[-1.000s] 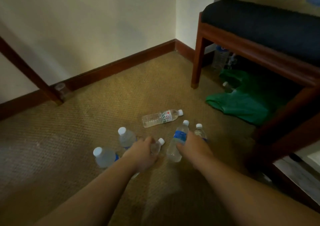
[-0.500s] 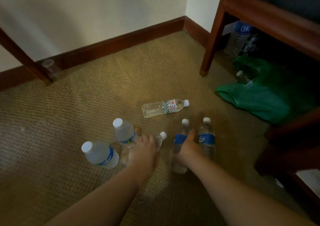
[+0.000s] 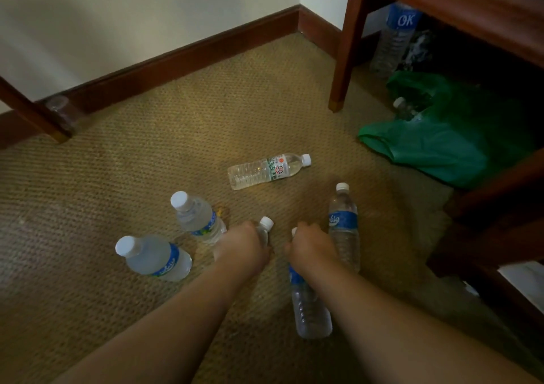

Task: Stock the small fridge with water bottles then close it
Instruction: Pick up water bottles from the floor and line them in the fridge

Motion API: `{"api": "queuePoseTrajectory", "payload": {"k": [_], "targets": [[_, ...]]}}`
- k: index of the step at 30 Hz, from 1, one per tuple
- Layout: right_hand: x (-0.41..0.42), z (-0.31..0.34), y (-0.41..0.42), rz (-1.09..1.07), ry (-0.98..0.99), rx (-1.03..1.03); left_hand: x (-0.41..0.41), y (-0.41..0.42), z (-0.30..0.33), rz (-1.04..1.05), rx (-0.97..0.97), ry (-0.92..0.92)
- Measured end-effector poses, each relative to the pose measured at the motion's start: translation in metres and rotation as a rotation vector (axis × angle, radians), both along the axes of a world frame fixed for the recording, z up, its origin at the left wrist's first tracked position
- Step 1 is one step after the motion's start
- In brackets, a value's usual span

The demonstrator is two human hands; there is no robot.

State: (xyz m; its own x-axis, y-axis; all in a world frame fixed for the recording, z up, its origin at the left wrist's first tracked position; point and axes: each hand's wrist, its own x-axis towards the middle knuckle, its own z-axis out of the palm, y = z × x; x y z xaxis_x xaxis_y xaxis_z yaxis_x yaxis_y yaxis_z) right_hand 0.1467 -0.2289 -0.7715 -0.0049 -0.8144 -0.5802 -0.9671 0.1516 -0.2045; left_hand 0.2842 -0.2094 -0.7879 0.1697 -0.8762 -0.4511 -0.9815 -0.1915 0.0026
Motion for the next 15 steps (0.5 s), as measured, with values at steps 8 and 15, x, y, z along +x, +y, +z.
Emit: {"api": "queuePoseTrajectory", "payload": {"k": [8, 15], "targets": [[-0.018, 0.019, -0.009, 0.019, -0.088, 0.107, -0.024, -0.002, 0.05, 0.045, -0.068, 0.13], [-0.042, 0.037, 0.043, 0.02, -0.281, 0.191, -0.032, 0.004, 0.082, 0.152, -0.304, 0.352]]}}
